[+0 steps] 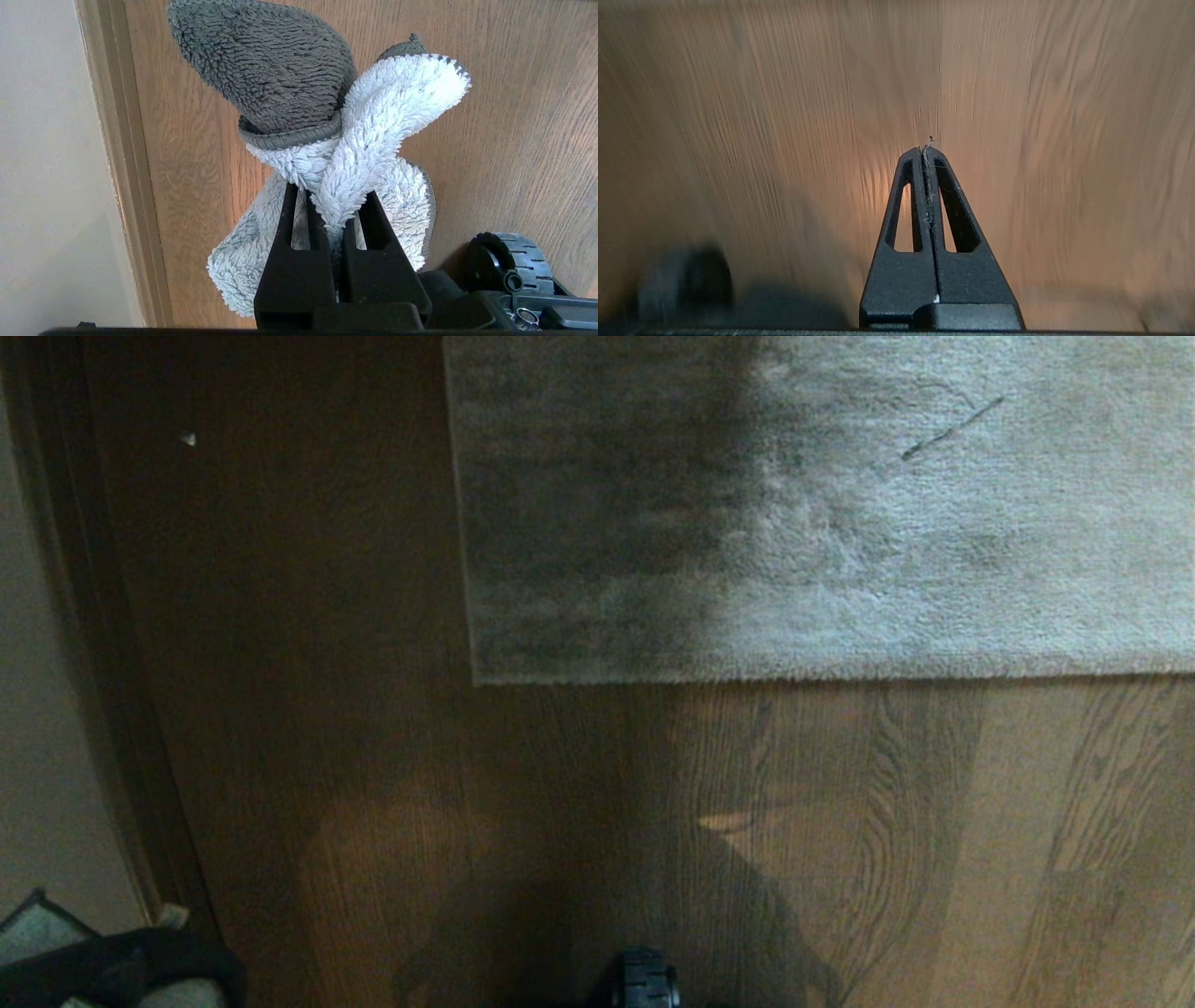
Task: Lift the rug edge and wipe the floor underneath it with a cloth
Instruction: Put down the rag
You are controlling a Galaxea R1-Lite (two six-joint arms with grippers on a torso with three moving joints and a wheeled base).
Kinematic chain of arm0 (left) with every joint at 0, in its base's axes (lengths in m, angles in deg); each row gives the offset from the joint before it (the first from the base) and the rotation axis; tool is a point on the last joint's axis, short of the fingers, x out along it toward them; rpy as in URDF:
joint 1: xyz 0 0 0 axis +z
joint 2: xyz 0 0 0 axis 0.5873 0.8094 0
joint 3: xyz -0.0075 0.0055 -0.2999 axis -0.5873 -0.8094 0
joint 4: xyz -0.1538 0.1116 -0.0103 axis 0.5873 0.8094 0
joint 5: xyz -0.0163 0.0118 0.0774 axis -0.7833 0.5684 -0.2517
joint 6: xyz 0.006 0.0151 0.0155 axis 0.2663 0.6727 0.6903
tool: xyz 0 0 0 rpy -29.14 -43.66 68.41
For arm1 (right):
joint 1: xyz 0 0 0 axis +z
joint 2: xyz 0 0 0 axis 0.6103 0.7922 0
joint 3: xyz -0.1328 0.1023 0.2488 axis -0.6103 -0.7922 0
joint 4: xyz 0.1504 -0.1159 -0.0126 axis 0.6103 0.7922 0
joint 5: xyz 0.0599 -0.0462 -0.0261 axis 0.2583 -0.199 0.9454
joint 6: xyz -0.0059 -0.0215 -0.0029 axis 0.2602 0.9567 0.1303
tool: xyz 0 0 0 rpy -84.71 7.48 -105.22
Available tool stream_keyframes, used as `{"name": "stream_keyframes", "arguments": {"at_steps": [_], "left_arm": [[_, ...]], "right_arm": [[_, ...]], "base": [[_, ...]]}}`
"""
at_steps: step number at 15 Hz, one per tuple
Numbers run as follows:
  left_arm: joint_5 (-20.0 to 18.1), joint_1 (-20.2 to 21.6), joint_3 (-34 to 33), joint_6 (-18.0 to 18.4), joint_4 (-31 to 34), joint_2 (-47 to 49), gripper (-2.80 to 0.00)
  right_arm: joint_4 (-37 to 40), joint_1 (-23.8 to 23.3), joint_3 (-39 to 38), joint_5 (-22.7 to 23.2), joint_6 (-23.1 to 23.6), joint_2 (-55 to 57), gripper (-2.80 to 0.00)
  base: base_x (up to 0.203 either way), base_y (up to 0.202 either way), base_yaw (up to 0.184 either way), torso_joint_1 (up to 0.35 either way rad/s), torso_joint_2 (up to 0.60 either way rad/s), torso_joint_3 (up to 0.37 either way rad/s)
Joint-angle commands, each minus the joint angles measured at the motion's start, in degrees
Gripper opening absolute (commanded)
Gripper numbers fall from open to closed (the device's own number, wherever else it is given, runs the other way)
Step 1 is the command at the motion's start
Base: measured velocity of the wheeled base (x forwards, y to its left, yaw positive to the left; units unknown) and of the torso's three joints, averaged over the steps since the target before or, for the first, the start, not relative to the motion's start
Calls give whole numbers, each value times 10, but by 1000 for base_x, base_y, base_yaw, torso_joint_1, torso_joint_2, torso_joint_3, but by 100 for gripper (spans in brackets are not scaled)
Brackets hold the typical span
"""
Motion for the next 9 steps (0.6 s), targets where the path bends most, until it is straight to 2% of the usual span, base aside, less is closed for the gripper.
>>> {"name": "stream_keyframes", "arguments": {"at_steps": [1, 2, 4, 6, 9], "left_arm": [[0, 0, 0, 0, 0, 0, -280], [0, 0, 0, 0, 0, 0, -280], [0, 0, 0, 0, 0, 0, -280], [0, 0, 0, 0, 0, 0, -280], [0, 0, 0, 0, 0, 0, -280]], "right_arm": [[60, 0, 0, 21, -7, -3, -280], [71, 0, 0, 50, -6, -3, -280], [149, 0, 1, 72, 23, -3, -280], [148, 0, 2, 87, 35, -3, -280], [141, 0, 1, 87, 25, -3, -280]], "base": [[0, 0, 0, 0, 0, 0], [0, 0, 0, 0, 0, 0], [0, 0, 0, 0, 0, 0], [0, 0, 0, 0, 0, 0], [0, 0, 0, 0, 0, 0]]}}
